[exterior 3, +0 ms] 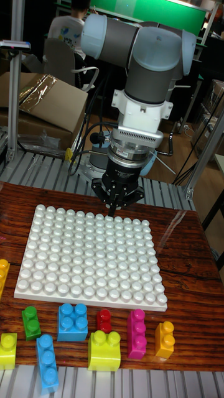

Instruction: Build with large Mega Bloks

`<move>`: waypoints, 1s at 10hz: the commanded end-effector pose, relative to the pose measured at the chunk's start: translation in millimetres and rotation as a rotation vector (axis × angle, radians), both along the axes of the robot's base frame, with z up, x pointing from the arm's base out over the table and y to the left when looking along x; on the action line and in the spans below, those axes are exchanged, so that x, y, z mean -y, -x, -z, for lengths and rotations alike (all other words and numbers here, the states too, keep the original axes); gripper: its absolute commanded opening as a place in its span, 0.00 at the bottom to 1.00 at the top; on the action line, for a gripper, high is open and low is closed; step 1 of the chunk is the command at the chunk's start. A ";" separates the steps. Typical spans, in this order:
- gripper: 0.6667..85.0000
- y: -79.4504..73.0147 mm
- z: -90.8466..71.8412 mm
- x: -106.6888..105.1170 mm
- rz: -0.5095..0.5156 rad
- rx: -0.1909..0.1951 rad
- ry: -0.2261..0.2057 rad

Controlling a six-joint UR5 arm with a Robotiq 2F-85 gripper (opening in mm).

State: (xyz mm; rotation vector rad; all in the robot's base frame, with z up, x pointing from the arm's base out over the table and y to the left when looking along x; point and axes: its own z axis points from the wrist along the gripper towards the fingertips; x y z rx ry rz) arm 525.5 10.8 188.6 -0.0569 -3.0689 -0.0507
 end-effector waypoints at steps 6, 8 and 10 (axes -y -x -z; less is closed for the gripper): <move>0.00 -1.3 0.4 3.1 -0.026 0.009 -0.024; 0.00 -1.6 0.3 2.9 -0.018 0.013 -0.023; 0.00 -2.0 -0.1 1.1 -0.012 0.010 -0.024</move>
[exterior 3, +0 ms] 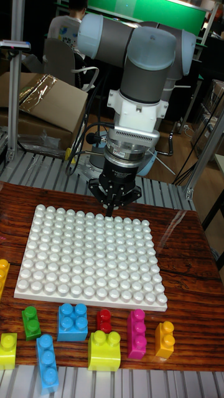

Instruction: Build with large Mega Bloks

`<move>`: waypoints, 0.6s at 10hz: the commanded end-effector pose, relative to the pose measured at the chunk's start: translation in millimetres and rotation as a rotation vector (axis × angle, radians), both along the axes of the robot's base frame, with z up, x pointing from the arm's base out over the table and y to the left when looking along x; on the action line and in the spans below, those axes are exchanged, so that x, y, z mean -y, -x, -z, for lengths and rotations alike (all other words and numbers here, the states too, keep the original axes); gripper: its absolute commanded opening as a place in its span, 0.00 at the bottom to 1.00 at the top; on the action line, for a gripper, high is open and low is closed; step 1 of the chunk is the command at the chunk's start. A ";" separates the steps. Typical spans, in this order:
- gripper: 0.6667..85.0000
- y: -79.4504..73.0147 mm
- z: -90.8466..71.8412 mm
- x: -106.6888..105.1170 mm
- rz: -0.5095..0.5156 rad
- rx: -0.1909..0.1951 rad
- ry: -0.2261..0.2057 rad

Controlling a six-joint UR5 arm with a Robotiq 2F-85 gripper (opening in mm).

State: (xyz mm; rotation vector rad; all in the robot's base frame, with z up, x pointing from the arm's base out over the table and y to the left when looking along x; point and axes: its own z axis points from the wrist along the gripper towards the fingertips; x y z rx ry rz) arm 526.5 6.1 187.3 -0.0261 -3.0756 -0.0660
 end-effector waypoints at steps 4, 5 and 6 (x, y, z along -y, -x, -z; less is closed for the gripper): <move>0.00 -0.5 -0.4 -2.9 0.011 0.004 -0.014; 0.00 -0.5 -0.4 -2.9 0.009 0.004 -0.014; 0.00 -0.2 -0.1 -2.6 0.008 0.004 -0.014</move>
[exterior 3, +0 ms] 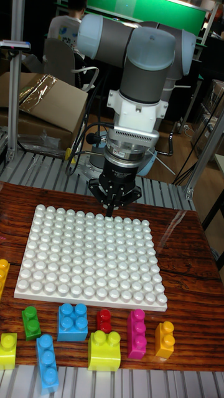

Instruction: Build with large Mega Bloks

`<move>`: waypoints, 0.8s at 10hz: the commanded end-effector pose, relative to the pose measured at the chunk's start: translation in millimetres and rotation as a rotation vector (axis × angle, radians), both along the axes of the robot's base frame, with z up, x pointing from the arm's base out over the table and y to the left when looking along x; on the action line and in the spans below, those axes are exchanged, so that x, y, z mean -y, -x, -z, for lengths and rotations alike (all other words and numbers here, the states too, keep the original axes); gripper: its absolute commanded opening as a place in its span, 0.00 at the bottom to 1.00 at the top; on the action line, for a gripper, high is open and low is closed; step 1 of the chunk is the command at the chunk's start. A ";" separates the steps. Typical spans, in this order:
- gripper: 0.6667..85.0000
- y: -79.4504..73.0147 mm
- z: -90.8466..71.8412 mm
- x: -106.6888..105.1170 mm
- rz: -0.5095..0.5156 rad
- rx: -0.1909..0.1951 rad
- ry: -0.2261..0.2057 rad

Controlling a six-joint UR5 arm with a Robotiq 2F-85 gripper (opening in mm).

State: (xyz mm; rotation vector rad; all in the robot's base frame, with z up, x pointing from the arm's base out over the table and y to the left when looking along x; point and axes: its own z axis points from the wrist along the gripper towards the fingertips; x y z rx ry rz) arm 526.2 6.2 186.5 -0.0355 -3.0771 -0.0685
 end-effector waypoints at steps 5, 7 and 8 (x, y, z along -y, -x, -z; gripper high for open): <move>0.00 -8.9 0.0 -1.7 0.041 0.037 -0.011; 0.00 -18.6 0.4 12.3 0.099 0.073 0.044; 0.00 -18.6 0.4 10.7 0.125 0.073 0.038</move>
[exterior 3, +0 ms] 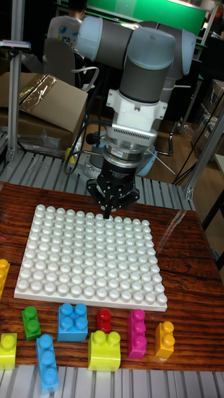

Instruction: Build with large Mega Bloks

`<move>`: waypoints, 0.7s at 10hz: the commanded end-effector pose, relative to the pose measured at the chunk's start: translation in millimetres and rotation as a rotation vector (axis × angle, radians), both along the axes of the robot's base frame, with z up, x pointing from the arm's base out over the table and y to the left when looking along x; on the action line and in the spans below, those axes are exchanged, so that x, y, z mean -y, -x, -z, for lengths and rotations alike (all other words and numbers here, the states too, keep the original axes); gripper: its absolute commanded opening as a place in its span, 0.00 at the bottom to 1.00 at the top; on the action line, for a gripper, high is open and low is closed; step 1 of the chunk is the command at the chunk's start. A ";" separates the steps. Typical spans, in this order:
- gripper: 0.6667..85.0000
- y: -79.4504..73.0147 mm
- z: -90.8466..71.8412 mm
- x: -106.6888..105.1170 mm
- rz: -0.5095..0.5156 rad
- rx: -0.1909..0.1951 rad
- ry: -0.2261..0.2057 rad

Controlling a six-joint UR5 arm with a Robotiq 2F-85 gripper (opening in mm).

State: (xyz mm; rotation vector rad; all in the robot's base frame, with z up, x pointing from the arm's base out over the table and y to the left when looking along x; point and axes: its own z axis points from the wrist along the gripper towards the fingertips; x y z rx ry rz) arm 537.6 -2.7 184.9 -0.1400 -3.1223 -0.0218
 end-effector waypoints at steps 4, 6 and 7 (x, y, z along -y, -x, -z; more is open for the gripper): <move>0.00 -12.8 -1.3 0.6 0.010 0.050 0.000; 0.00 -2.2 -1.6 -10.2 -0.099 0.012 -0.043; 0.11 -2.4 -1.9 -15.8 -0.167 0.017 -0.065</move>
